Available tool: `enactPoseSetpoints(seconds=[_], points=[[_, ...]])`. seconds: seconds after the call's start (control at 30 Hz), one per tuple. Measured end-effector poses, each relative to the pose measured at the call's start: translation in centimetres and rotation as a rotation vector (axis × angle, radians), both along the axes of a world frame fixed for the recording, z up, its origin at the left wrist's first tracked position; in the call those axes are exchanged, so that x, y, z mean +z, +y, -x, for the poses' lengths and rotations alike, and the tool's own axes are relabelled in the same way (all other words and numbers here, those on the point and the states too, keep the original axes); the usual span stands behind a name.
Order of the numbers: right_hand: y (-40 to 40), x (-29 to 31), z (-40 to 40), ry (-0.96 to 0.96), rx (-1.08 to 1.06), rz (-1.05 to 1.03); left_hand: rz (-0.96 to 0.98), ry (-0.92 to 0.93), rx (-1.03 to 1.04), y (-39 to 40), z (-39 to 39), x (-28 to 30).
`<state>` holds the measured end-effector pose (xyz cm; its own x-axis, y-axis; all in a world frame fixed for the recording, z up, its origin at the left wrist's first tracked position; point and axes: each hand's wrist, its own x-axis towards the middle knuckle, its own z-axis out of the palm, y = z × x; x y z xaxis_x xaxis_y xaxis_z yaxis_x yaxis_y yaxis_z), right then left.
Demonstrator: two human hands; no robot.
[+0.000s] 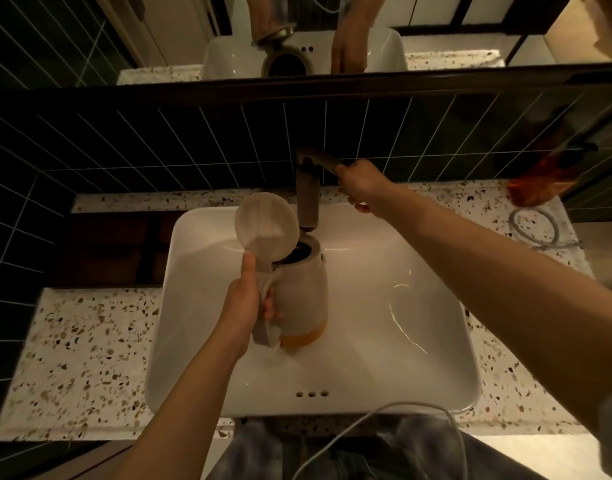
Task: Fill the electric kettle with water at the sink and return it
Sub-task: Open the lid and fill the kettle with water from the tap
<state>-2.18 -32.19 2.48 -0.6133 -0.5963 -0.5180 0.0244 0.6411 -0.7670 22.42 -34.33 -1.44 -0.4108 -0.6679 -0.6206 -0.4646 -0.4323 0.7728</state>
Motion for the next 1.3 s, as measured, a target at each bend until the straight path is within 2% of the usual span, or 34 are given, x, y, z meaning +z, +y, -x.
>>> enactPoseSetpoints(seconds=[0.13, 0.27, 0.53, 1.3], points=[[0.0, 0.1, 0.3, 0.003, 0.012, 0.010, 0.028, -0.039, -0.051, -0.1, 1.0, -0.3], [0.2, 0.2, 0.2, -0.010, -0.003, 0.030, 0.044, -0.045, -0.016, 0.1, 1.9, -0.6], [-0.6, 0.7, 1.1, 0.024, 0.021, 0.149, -0.013, 0.060, 0.096, -0.1, 3.6, -0.7], [-0.2, 0.0, 1.5, -0.029, 0.073, 0.171, -0.024, 0.087, 0.147, -1.0, 2.9, -2.4]])
